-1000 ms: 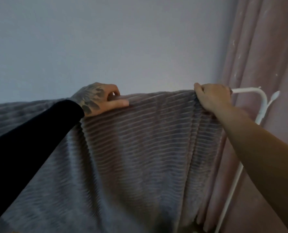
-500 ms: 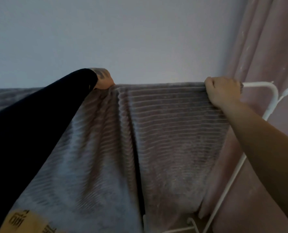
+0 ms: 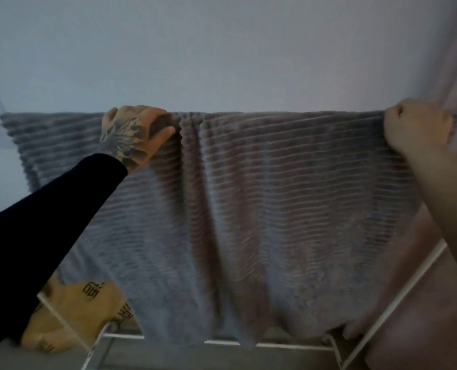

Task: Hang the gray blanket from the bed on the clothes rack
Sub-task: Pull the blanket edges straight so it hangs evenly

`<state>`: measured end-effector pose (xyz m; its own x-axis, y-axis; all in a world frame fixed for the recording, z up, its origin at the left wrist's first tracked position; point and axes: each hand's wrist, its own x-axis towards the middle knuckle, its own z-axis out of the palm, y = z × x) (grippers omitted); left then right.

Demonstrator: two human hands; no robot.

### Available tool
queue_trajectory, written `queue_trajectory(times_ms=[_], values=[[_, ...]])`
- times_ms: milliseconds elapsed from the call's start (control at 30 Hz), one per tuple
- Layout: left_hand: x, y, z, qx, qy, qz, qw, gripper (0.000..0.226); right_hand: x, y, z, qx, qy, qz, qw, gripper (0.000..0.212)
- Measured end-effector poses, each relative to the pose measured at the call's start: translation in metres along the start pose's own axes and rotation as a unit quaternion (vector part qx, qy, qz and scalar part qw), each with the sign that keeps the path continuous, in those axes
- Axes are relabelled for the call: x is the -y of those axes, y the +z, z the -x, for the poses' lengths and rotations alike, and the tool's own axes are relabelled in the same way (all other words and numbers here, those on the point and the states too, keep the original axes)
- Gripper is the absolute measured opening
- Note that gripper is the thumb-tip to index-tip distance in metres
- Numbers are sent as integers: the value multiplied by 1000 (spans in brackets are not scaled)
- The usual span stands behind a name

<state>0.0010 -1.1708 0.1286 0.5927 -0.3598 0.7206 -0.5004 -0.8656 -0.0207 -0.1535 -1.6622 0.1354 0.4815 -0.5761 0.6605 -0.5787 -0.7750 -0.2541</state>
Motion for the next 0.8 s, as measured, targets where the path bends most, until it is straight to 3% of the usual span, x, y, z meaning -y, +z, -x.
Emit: queue_trajectory(times_ms=[100,200,333,433,533,600,667,733,800], values=[[24,-9,11,43,-17,6,999,48,43,-3,19,-26,-36,-45,998,44],[31,-11,19,87,4,3,996,52,93,-8,43,-16,-124,-101,987,42],[56,-18,29,28,16,29,999,51,168,-23,75,24,-233,-172,957,42],[112,-20,44,-76,-64,63,993,44,228,-27,102,14,-274,-207,939,40],[169,-20,59,-108,-230,134,958,43,275,-23,122,-6,-288,-246,925,32],[223,-15,68,-52,-321,170,930,44,322,-16,146,-20,-289,-272,917,25],[255,-7,78,72,-350,230,905,54,359,-11,169,-4,-285,-275,918,26],[282,-3,88,218,-310,317,869,52,403,-2,195,27,-284,-265,921,30],[289,7,93,300,-241,357,851,38,430,3,210,50,-276,-273,920,33]])
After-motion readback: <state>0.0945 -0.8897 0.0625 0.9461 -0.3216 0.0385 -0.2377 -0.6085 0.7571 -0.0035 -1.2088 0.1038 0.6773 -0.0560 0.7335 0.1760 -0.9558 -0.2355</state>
